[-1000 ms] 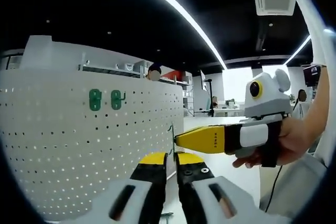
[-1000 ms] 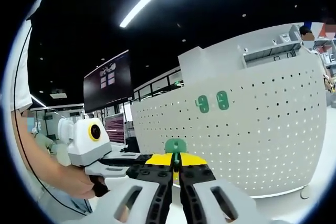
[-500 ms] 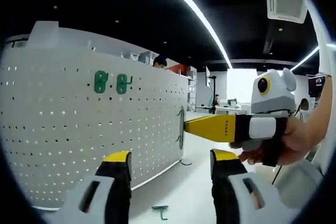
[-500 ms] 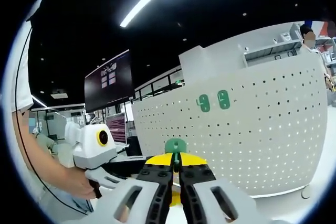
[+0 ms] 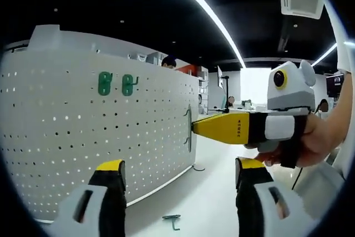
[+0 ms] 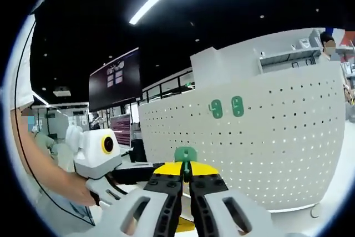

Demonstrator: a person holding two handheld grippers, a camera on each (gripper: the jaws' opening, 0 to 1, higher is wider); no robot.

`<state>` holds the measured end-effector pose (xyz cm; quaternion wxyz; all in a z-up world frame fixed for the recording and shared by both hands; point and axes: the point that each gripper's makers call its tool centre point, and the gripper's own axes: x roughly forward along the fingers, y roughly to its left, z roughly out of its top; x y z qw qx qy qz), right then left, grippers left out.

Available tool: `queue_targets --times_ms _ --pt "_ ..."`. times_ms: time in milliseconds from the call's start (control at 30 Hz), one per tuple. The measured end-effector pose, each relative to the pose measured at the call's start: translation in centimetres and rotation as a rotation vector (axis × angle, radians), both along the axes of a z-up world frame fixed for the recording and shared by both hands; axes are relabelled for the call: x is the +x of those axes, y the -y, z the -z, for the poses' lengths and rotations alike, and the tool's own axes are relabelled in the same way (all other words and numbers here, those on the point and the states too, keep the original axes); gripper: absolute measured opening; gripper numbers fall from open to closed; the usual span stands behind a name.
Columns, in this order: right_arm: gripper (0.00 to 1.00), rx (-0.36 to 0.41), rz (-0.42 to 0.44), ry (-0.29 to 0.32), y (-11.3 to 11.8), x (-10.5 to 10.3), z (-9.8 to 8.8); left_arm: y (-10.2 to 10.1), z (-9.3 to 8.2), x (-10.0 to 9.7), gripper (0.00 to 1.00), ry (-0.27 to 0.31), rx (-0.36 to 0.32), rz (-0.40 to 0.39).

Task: Insert the hook assembly into the mounting plate slot until the hook locks in place.

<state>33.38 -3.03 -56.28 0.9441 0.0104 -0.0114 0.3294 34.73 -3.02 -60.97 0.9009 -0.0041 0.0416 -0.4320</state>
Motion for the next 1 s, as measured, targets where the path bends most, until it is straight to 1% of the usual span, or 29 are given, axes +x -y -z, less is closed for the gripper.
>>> queue_targets --times_ms 67,133,200,333,400,467,533,567,633,767,833,1000 --pt "0.01 -0.059 0.005 0.033 -0.3 0.0 0.1 -0.1 0.1 0.0 0.82 -0.002 0.000 -0.005" --pt "0.01 -0.059 0.007 0.031 -0.5 -0.1 0.2 -0.2 -0.1 0.1 0.81 -0.008 -0.010 -0.010" --pt "0.01 -0.076 0.007 0.038 -0.5 -0.1 0.2 -0.3 -0.2 0.1 0.81 -0.002 -0.009 -0.013" --pt "0.01 -0.063 0.021 0.030 -0.1 0.2 0.1 -0.4 -0.2 0.1 0.80 -0.001 -0.005 -0.017" --pt "0.01 -0.017 0.034 -0.003 0.1 0.5 -0.1 -0.6 -0.2 0.2 0.80 -0.003 -0.007 -0.021" --pt "0.01 -0.034 0.044 0.008 0.4 0.8 -0.3 -0.8 -0.3 0.3 0.79 -0.005 -0.011 -0.035" --pt "0.01 -0.010 0.057 0.003 1.0 1.2 -0.5 -0.9 -0.4 0.3 0.79 -0.007 -0.018 -0.042" --pt "0.01 -0.008 0.083 -0.008 1.6 1.5 -0.5 -1.0 -0.4 0.2 0.79 -0.003 -0.013 -0.046" --pt "0.01 -0.001 0.110 -0.012 2.3 1.9 -0.7 -1.1 -0.4 0.2 0.78 0.006 -0.003 -0.053" --pt "0.01 0.009 0.126 -0.014 2.9 2.4 -1.0 -1.6 -0.5 0.0 0.77 0.014 0.004 -0.066" --pt "0.01 0.004 0.128 -0.013 2.9 2.6 -1.0 -1.7 -0.4 -0.1 0.76 0.005 0.004 -0.068" --pt "0.01 0.001 0.150 -0.006 3.5 3.2 -1.4 -2.6 -0.1 -0.4 0.76 0.007 0.018 -0.084"
